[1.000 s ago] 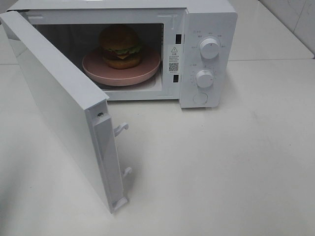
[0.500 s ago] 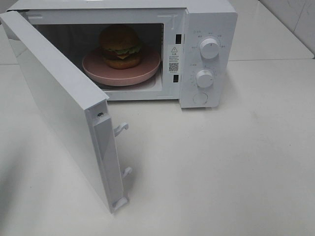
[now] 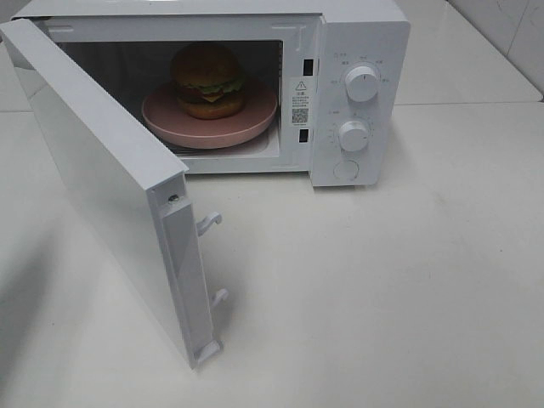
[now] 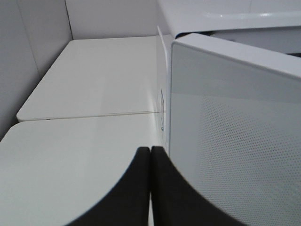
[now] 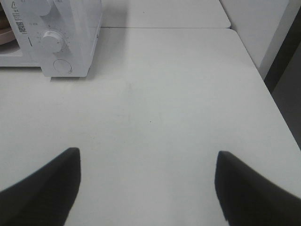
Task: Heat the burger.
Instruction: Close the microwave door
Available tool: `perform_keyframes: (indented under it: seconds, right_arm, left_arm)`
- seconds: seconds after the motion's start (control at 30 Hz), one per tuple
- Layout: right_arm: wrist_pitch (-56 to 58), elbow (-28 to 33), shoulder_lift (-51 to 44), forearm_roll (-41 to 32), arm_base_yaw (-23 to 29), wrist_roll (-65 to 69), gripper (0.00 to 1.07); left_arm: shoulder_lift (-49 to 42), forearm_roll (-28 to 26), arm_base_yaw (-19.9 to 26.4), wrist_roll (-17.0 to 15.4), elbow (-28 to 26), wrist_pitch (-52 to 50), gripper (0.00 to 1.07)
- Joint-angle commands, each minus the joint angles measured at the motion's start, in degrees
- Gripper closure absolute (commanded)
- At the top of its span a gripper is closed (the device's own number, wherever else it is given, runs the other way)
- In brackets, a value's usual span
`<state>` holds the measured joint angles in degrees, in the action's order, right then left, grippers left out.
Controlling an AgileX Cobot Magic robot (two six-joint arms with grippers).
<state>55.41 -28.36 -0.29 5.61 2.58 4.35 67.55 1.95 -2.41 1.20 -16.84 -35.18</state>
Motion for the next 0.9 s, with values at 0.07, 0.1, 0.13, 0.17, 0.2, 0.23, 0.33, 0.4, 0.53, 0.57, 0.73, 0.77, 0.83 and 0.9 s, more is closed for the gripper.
perform_keyframes:
  seconds: [0.07,0.1,0.13,0.17,0.2,0.23,0.33,0.4,0.53,0.57,0.73,0.77,0.83,0.9]
  right_arm:
    - [-0.3,0.1,-1.5,0.0,-0.2,-0.4,0.31]
    - [-0.3,0.1,-1.5,0.0,-0.2,-0.4,0.31]
    - [-0.3,0.1,-1.5,0.0,-0.2,-0.4,0.31]
    - [-0.3,0.1,-1.5,0.0,-0.2,-0.4,0.31]
    - [-0.3,0.1,-1.5,0.0,-0.2,-0.4,0.31]
    - [-0.3,0.1,-1.5,0.0,-0.2,-0.4,0.31]
    - [-0.3,0.1,-1.5,0.0,-0.2,-0.4,0.31]
    - [-0.3,0.1,-1.5,0.0,-0.2,-0.4,0.31]
    - [-0.3,0.1,-1.5,0.0,-0.2,-0.4,0.31]
    - [-0.3,0.1,-1.5,0.0,-0.2,-0.4,0.31]
    - [-0.3,0.1,-1.5,0.0,-0.2,-0.4,0.31]
    - [-0.3,0.1,-1.5,0.0,-0.2,-0.4,0.31]
    - [-0.3,0.1,-1.5,0.0,-0.2,-0.4,0.31]
    - [-0.3,0.1,-1.5,0.0,-0.2,-0.4,0.31]
  left_arm:
    - [8.6,2.7,0.1,-2.4,0.1,-9.3,1.07]
    - [8.6,2.7,0.1,-2.4,0.1,-9.3,1.07]
    - [10.3,2.9,0.1,-2.6,0.1,-10.4,1.07]
    - [13.7,3.1,0.1,-3.3,0.0,-12.5,1.07]
    - [13.7,3.1,0.1,-3.3,0.0,-12.5,1.07]
    - [15.4,3.1,0.1,-3.4,0.0,-13.3,1.07]
    - [20.1,4.7,0.1,-4.8,-0.1,-16.5,1.07]
    - [20.9,5.9,0.1,-5.6,-0.3,-17.2,1.07]
    - [23.5,13.0,-0.1,-9.3,-2.8,-17.4,1.07]
    - [23.9,13.8,-0.1,-10.0,-3.3,-17.4,1.07]
    - [25.9,15.5,-0.7,-13.1,-5.9,-17.0,1.07]
    - [25.9,15.5,-0.7,-13.1,-5.9,-17.0,1.07]
    - [26.8,15.5,-2.1,-13.1,-6.8,-17.1,1.07]
    - [28.4,15.0,-4.4,-12.5,-8.3,-16.8,1.07]
